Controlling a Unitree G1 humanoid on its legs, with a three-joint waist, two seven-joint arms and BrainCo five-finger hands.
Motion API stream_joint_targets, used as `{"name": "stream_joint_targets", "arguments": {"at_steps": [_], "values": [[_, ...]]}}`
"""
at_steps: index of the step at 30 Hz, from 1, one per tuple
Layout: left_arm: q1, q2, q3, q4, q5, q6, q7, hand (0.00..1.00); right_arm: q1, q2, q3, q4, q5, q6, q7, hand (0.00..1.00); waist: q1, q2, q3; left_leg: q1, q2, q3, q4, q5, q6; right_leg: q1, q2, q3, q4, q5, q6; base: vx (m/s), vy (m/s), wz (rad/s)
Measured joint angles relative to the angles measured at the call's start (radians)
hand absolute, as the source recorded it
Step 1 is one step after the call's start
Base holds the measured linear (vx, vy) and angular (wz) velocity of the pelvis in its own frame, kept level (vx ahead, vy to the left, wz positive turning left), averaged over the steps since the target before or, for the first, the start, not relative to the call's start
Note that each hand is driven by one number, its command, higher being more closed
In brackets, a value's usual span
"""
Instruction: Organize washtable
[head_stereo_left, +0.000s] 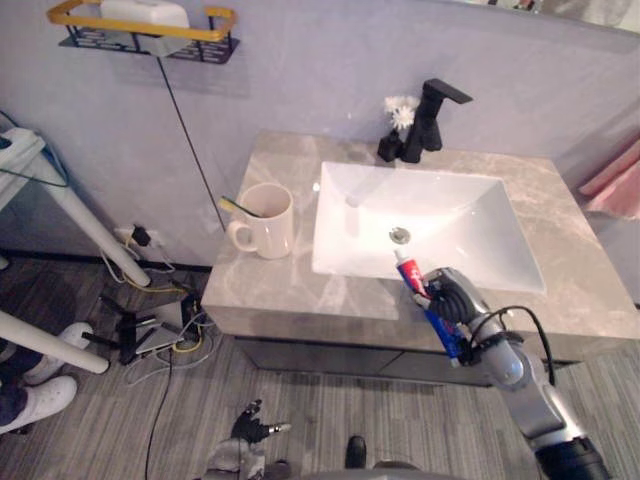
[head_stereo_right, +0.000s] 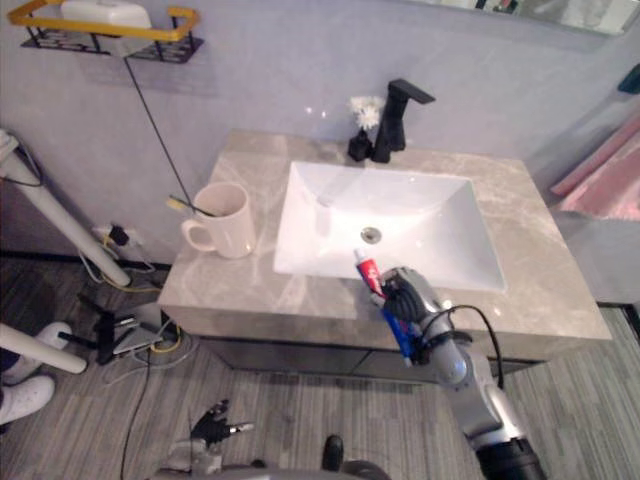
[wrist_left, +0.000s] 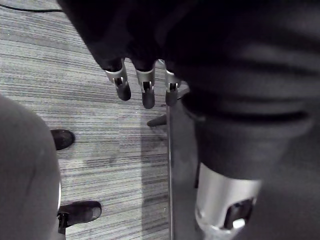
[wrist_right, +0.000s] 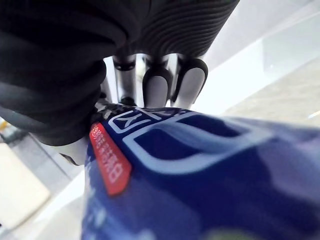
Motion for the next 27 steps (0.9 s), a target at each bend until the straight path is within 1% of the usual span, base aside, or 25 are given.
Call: {"name": "stream_joint_targets", "arguments": {"at_steps": [4, 6, 13, 15, 18, 21, 24, 25, 27], "values": [[0.003, 0.001, 0.007, 0.0, 0.0, -0.002, 0.008, 0.0, 0.006, 0.045, -0.012, -0.096, 0.041, -0.02, -0.055, 1.0, 0.0, 0.003, -0.001, 0.0, 0.0, -0.002, 0.003, 0.0, 0.0, 0.001, 0.0, -0.001, 0.0, 0.0, 0.0, 0.0, 0.0, 0.0], [0.008, -0.008, 0.044, 0.0, -0.001, -0.002, 0.021, 0.0, 0.006, 0.073, -0.034, -0.137, 0.057, -0.041, -0.075, 1.0, 0.001, 0.005, -0.003, -0.001, 0.0, -0.003, 0.005, 0.0, 0.0, 0.002, -0.001, -0.003, 0.0, 0.0, 0.0, 0.0, 0.0, 0.0], [0.016, -0.023, 0.085, 0.0, -0.022, -0.003, 0.037, 0.0, 0.007, 0.121, -0.069, -0.218, 0.068, -0.045, -0.114, 1.0, 0.001, 0.018, -0.008, -0.01, 0.0, -0.016, 0.01, 0.0, 0.0, 0.0, -0.003, -0.013, 0.0, 0.0, 0.0, 0.0, 0.0, 0.04], [0.026, -0.033, 0.124, -0.001, -0.026, -0.006, 0.043, 0.0, 0.007, 0.134, -0.071, -0.242, 0.077, -0.052, -0.145, 1.0, 0.0, 0.023, -0.011, -0.01, 0.0, -0.022, 0.01, 0.0, 0.001, -0.001, -0.003, -0.018, -0.001, -0.001, 0.001, -0.01, 0.001, 0.07], [0.032, -0.037, 0.171, 0.0, -0.029, -0.012, 0.047, 0.0, 0.007, 0.145, -0.077, -0.27, 0.094, -0.068, -0.149, 1.0, 0.001, 0.026, -0.013, -0.01, 0.0, -0.025, 0.01, 0.002, 0.003, -0.002, -0.004, -0.021, -0.003, -0.001, 0.001, -0.03, 0.003, 0.04], [0.054, -0.021, 0.245, -0.009, -0.029, -0.015, 0.071, 0.0, 0.006, 0.146, -0.078, -0.318, 0.096, -0.096, -0.168, 1.0, 0.001, 0.026, -0.015, -0.01, 0.0, -0.026, 0.01, 0.002, 0.004, -0.002, -0.005, -0.023, -0.005, -0.003, 0.002, -0.02, 0.002, 0.01], [0.103, -0.014, 0.347, -0.084, -0.037, -0.013, 0.099, 0.0, 0.006, 0.146, -0.083, -0.354, 0.104, -0.121, -0.183, 1.0, 0.002, 0.027, -0.021, -0.011, 0.0, -0.027, 0.008, 0.002, 0.004, -0.004, -0.004, -0.026, -0.006, -0.003, 0.002, 0.0, 0.0, 0.0], [0.128, -0.014, 0.389, -0.154, -0.045, -0.013, 0.115, 0.0, 0.006, 0.146, -0.087, -0.366, 0.114, -0.123, -0.187, 1.0, 0.007, 0.029, -0.033, -0.015, 0.0, -0.028, 0.008, 0.002, 0.004, -0.007, -0.003, -0.028, -0.006, -0.003, 0.001, 0.0, 0.004, 0.04], [0.156, -0.012, 0.445, -0.314, -0.072, -0.02, 0.156, 0.0, 0.006, 0.146, -0.092, -0.382, 0.135, -0.127, -0.188, 1.0, 0.027, 0.033, -0.057, -0.027, -0.001, -0.031, 0.007, 0.005, 0.008, -0.018, -0.004, -0.031, -0.006, -0.003, 0.001, 0.01, 0.005, 0.05]]}}
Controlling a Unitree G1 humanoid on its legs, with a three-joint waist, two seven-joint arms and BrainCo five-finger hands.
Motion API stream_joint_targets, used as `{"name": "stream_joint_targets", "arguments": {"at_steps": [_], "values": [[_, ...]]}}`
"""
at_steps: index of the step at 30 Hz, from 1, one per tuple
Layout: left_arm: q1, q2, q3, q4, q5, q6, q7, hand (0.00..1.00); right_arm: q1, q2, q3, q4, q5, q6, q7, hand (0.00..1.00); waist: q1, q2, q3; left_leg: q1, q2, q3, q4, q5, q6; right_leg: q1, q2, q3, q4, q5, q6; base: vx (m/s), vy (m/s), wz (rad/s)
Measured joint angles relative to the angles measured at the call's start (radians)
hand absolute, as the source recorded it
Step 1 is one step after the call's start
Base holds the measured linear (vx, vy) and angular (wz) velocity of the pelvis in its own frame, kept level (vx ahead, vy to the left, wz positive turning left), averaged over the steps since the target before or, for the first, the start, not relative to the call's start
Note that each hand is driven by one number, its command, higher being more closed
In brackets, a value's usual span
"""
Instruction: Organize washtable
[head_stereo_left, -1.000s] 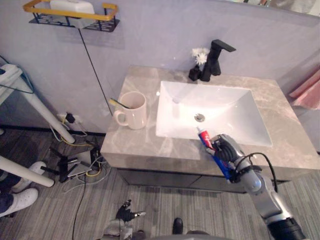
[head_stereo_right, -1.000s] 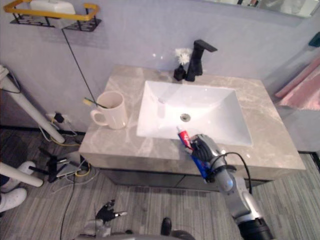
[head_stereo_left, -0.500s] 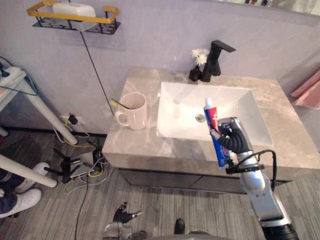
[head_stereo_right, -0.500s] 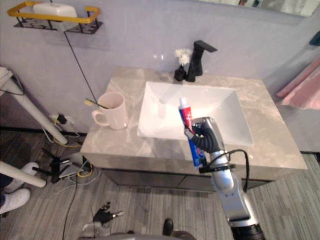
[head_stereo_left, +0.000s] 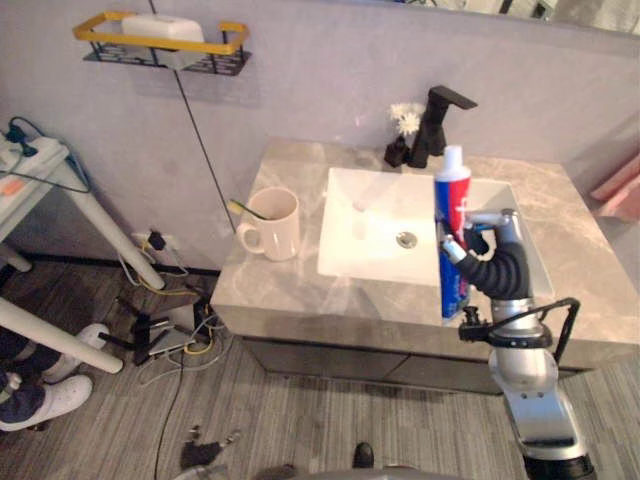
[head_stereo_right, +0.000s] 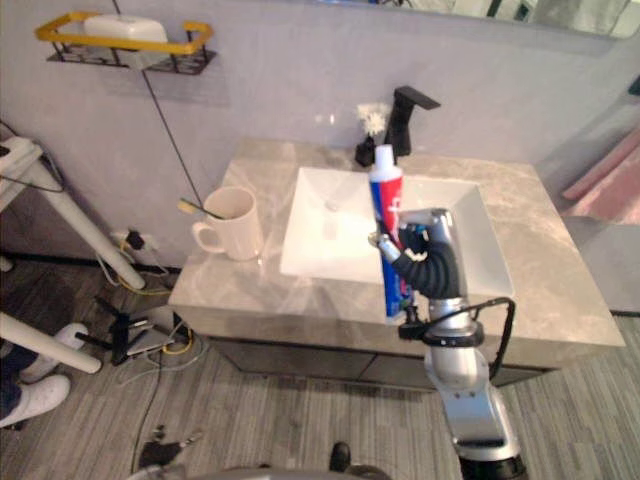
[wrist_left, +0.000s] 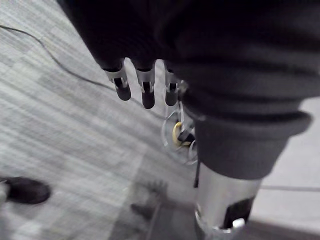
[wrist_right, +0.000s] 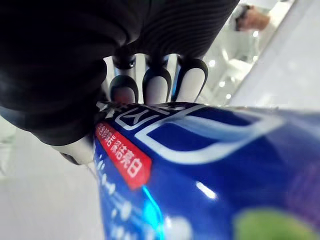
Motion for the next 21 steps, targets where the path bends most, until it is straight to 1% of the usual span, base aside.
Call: {"name": "stream_joint_targets", "arguments": {"at_steps": [1, 2, 4, 6, 7, 10, 11, 13, 15, 16, 18, 19, 21], "values": [[0.002, 0.0, 0.016, -0.051, -0.007, -0.005, 0.012, 0.0, 0.0, 0.0, -0.002, -0.002, 0.0, -0.004, 0.0, 1.0, 0.005, 0.001, -0.004, -0.001, 0.0, -0.002, 0.0, 0.0, 0.0, 0.0, 0.0, -0.003, 0.0, 0.0, 0.0, 0.0, 0.008, 0.09], [0.003, 0.001, 0.04, -0.15, -0.015, -0.01, 0.037, 0.0, 0.0, 0.001, -0.001, -0.002, 0.0, -0.009, 0.0, 1.0, 0.011, 0.004, -0.011, -0.001, -0.001, -0.006, -0.001, 0.001, 0.001, 0.002, -0.001, -0.009, 0.0, 0.0, 0.0, -0.01, 0.009, 0.09], [0.002, 0.001, 0.063, -0.292, -0.012, -0.026, 0.067, 0.0, 0.0, 0.001, -0.001, -0.002, 0.0, -0.013, 0.0, 1.0, 0.026, 0.01, -0.027, -0.004, -0.003, -0.009, -0.001, 0.002, 0.003, 0.0, -0.004, -0.012, 0.0, 0.0, 0.0, -0.02, 0.013, 0.08], [0.0, 0.001, 0.065, -0.487, 0.002, -0.028, 0.093, 0.0, -0.002, 0.014, -0.001, -0.002, 0.001, -0.013, 0.001, 1.0, 0.028, 0.013, -0.041, -0.008, -0.007, -0.018, -0.001, 0.004, 0.006, 0.0, -0.007, -0.021, 0.0, 0.0, 0.001, -0.02, 0.019, 0.11], [0.0, 0.0, 0.065, -0.53, 0.012, -0.029, 0.1, 0.0, -0.004, 0.02, -0.001, -0.002, 0.001, -0.013, 0.002, 1.0, 0.029, 0.013, -0.045, -0.01, -0.007, -0.02, -0.001, 0.004, 0.007, 0.0, -0.008, -0.022, 0.0, 0.001, 0.001, -0.03, 0.019, 0.08], [-0.003, -0.008, 0.049, -0.75, 0.039, -0.037, 0.125, 0.0, -0.018, 0.037, 0.002, -0.002, 0.022, -0.012, 0.004, 1.0, 0.029, 0.012, -0.055, -0.011, -0.012, -0.024, 0.001, 0.006, 0.009, 0.001, -0.011, -0.025, 0.0, 0.002, 0.003, -0.02, 0.014, 0.03], [-0.004, -0.009, 0.041, -0.785, 0.04, -0.039, 0.126, 0.0, -0.022, 0.037, 0.004, -0.002, 0.028, -0.012, 0.005, 1.0, 0.029, 0.013, -0.056, -0.012, -0.013, -0.024, 0.001, 0.007, 0.01, 0.001, -0.011, -0.025, 0.0, 0.003, 0.003, 0.0, 0.0, 0.0], [-0.01, -0.01, -0.003, -0.886, 0.043, -0.048, 0.128, 0.0, -0.032, 0.038, 0.01, -0.002, 0.038, -0.01, 0.007, 1.0, 0.031, 0.013, -0.059, -0.012, -0.015, -0.026, 0.001, 0.008, 0.012, 0.002, -0.011, -0.026, 0.0, 0.005, 0.005, -0.03, 0.012, 0.02], [-0.029, -0.011, -0.073, -0.999, 0.058, -0.067, 0.126, 0.0, -0.058, 0.038, 0.026, -0.002, 0.04, -0.002, 0.024, 1.0, 0.031, 0.016, -0.061, -0.012, -0.018, -0.026, 0.001, 0.011, 0.017, 0.003, -0.012, -0.026, 0.0, 0.009, 0.005, -0.02, 0.005, 0.01], [-0.048, -0.011, -0.121, -1.053, 0.087, -0.072, 0.125, 0.0, -0.067, 0.038, 0.038, -0.002, 0.039, -0.002, 0.027, 1.0, 0.031, 0.018, -0.063, -0.012, -0.019, -0.026, 0.001, 0.013, 0.019, 0.008, -0.014, -0.026, 0.0, 0.012, 0.007, 0.0, 0.0, 0.0], [-0.066, -0.011, -0.176, -1.114, 0.108, -0.083, 0.124, 0.0, -0.075, 0.038, 0.059, -0.002, 0.039, -0.001, 0.03, 1.0, 0.03, 0.021, -0.065, -0.012, -0.02, -0.026, 0.001, 0.015, 0.022, 0.008, -0.014, -0.027, 0.0, 0.017, 0.005, -0.04, 0.021, -0.01], [-0.084, -0.01, -0.214, -1.159, 0.127, -0.095, 0.121, 0.0, -0.085, 0.038, 0.075, -0.002, 0.039, 0.0, 0.046, 1.0, 0.028, 0.022, -0.066, -0.012, -0.021, -0.026, 0.001, 0.018, 0.024, 0.009, -0.016, -0.027, 0.0, 0.019, 0.005, -0.07, 0.018, -0.01], [-0.102, -0.009, -0.239, -1.188, 0.126, -0.106, 0.113, 0.0, -0.086, 0.038, 0.082, -0.002, 0.039, 0.0, 0.047, 1.0, 0.028, 0.022, -0.066, -0.012, -0.021, -0.026, 0.001, 0.021, 0.023, 0.009, -0.015, -0.027, 0.0, 0.021, 0.002, -0.07, 0.005, 0.0]]}}
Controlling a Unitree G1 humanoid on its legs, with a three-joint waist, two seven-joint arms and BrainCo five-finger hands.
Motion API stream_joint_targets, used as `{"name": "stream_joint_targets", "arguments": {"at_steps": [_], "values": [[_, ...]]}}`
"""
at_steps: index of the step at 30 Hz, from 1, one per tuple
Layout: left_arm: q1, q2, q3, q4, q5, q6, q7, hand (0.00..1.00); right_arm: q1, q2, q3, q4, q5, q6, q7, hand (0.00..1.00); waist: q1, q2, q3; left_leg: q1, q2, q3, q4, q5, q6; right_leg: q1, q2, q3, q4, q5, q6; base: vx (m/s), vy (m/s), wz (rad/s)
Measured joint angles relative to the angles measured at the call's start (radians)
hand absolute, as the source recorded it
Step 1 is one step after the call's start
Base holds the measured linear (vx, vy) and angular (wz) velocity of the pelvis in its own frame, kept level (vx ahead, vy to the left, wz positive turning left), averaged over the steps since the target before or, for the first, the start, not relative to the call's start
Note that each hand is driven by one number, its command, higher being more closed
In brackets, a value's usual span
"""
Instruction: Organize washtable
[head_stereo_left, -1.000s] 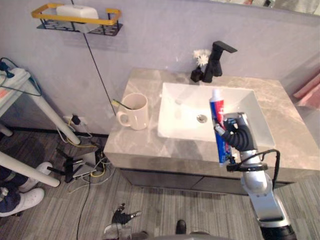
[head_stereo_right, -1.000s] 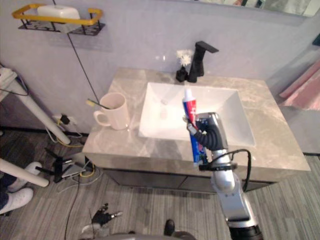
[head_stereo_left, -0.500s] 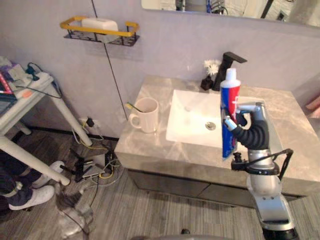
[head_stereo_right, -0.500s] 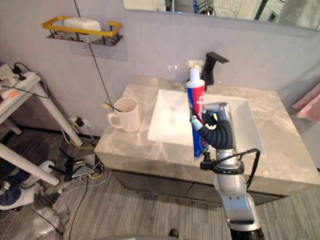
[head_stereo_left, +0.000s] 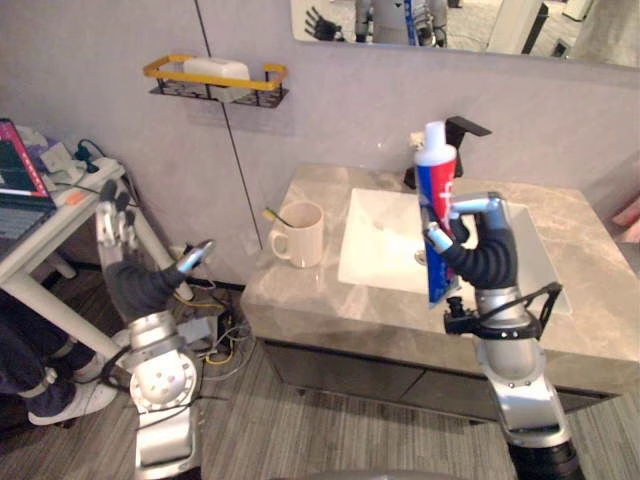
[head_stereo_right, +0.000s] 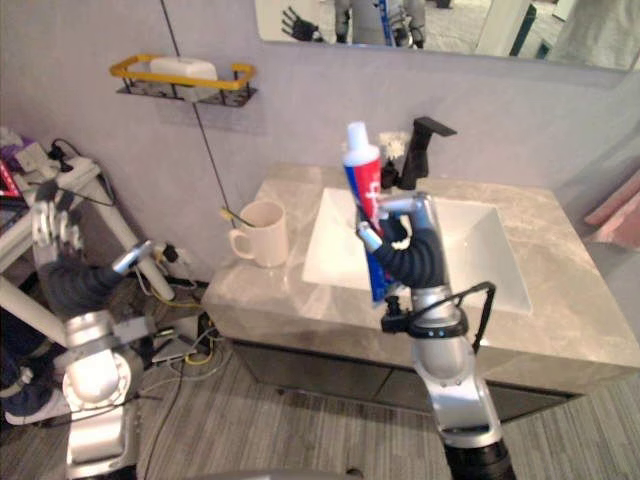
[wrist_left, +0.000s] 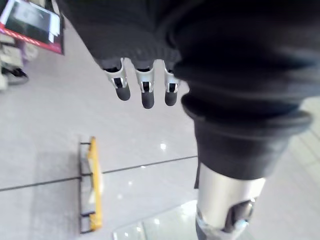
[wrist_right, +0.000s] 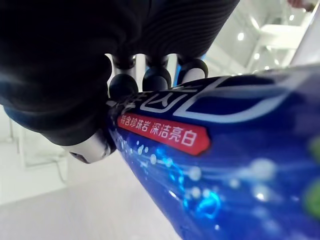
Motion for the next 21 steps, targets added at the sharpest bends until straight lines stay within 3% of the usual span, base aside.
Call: {"name": "stream_joint_targets", "arguments": {"at_steps": [4, 11, 18, 21], "values": [[-0.025, 0.023, -0.062, -0.044, -0.027, -0.01, -0.032, 0.0, -0.003, -0.005, 0.02, 0.0, 0.0, 0.002, 0.013, 1.0, 0.001, 0.0, 0.0, 0.0, 0.003, 0.0, 0.0, 0.007, -0.006, 0.0, 0.003, -0.001, 0.0, 0.004, -0.005, -0.06, -0.009, 0.0], [-0.127, 0.079, -0.246, -0.05, -0.338, -0.021, -0.167, 0.0, -0.098, -0.042, 0.12, 0.053, 0.003, 0.017, 0.043, 1.0, 0.0, 0.014, -0.011, 0.0, 0.006, 0.0, 0.0, 0.017, -0.018, -0.007, 0.006, -0.003, -0.001, 0.01, -0.015, -0.05, 0.0, -0.01], [-0.201, 0.121, -0.381, -0.003, -0.602, 0.009, -0.23, 0.0, -0.142, -0.109, 0.18, 0.099, 0.002, 0.046, 0.054, 1.0, 0.0, 0.012, -0.017, 0.0, 0.006, 0.002, 0.001, 0.018, -0.02, -0.006, 0.008, 0.002, -0.001, 0.017, -0.017, 0.0, 0.003, -0.01], [-0.226, 0.138, -0.434, 0.029, -0.669, 0.035, -0.233, 0.0, -0.177, -0.128, 0.22, 0.121, 0.0, 0.049, 0.062, 1.0, -0.001, 0.008, -0.019, 0.0, 0.003, 0.005, 0.0, 0.02, -0.016, -0.005, 0.007, 0.005, 0.0, 0.021, -0.015, 0.0, 0.006, -0.01]]}}
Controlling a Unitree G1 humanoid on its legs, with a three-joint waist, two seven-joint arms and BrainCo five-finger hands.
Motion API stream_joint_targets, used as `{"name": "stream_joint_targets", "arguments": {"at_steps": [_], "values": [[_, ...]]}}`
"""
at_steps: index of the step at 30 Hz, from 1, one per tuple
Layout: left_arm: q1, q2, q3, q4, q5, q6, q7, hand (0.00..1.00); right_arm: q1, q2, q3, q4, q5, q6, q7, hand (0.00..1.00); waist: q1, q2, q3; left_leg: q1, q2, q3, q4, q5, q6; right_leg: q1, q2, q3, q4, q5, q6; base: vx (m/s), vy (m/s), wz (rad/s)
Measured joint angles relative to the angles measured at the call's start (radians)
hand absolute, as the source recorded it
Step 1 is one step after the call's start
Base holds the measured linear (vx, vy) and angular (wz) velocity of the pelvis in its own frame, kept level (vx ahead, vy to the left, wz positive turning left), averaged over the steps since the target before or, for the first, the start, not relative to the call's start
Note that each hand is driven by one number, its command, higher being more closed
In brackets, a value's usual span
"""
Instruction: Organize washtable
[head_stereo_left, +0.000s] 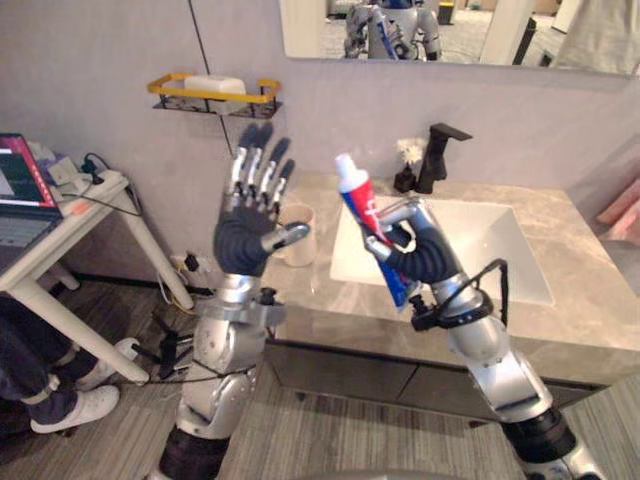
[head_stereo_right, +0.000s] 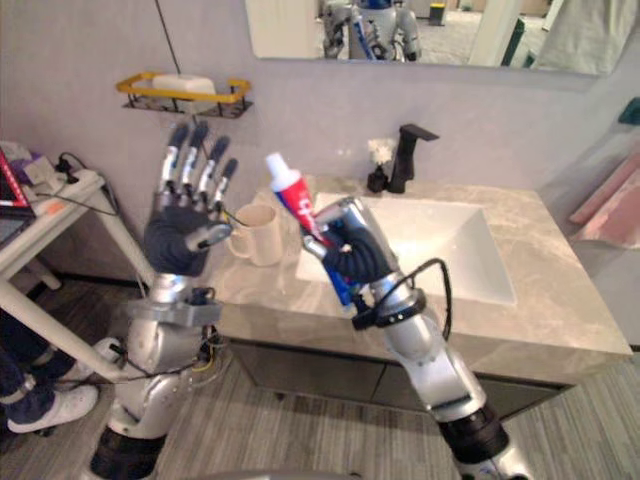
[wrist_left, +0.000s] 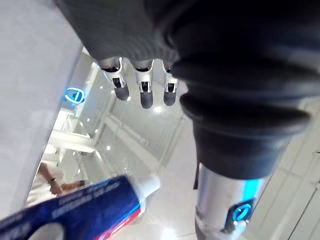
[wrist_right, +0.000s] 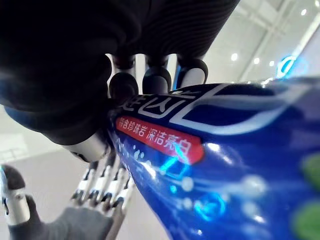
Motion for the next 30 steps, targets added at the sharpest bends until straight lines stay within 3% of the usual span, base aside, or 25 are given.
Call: {"name": "stream_joint_targets", "arguments": {"at_steps": [7, 14, 15, 30], "values": [[-0.074, 0.045, -0.126, 0.049, -0.087, 0.027, -0.017, 0.0, -0.029, -0.035, 0.082, 0.009, -0.003, 0.003, 0.005, 1.0, 0.0, -0.005, 0.0, 0.0, -0.005, 0.003, 0.0, 0.004, 0.006, -0.006, -0.006, 0.003, 0.0, 0.006, 0.007, -0.02, 0.013, 0.0], [-0.119, 0.046, -0.181, 0.101, -0.123, 0.035, -0.013, 0.0, -0.073, -0.047, 0.12, 0.037, -0.004, 0.001, 0.003, 1.0, -0.002, -0.008, 0.0, -0.001, -0.002, 0.013, -0.002, 0.006, 0.003, -0.013, -0.005, 0.009, 0.0, 0.006, 0.006, -0.01, 0.013, -0.04], [-0.126, 0.046, -0.191, 0.108, -0.129, 0.039, -0.013, 1.0, -0.077, -0.058, 0.125, 0.038, -0.006, 0.001, 0.004, 1.0, -0.001, -0.008, 0.0, -0.001, -0.002, 0.014, -0.004, 0.006, 0.002, -0.014, -0.005, 0.01, 0.0, 0.006, 0.005, 0.0, 0.0, 0.0], [-0.18, 0.066, -0.226, 0.169, -0.129, 0.055, 0.028, 1.0, -0.096, -0.1, 0.169, 0.092, -0.033, -0.006, -0.002, 1.0, -0.029, -0.015, 0.0, -0.006, -0.01, 0.012, -0.001, 0.009, 0.005, -0.01, -0.008, 0.008, 0.0, 0.013, 0.009, 0.0, 0.0, 0.0]]}}
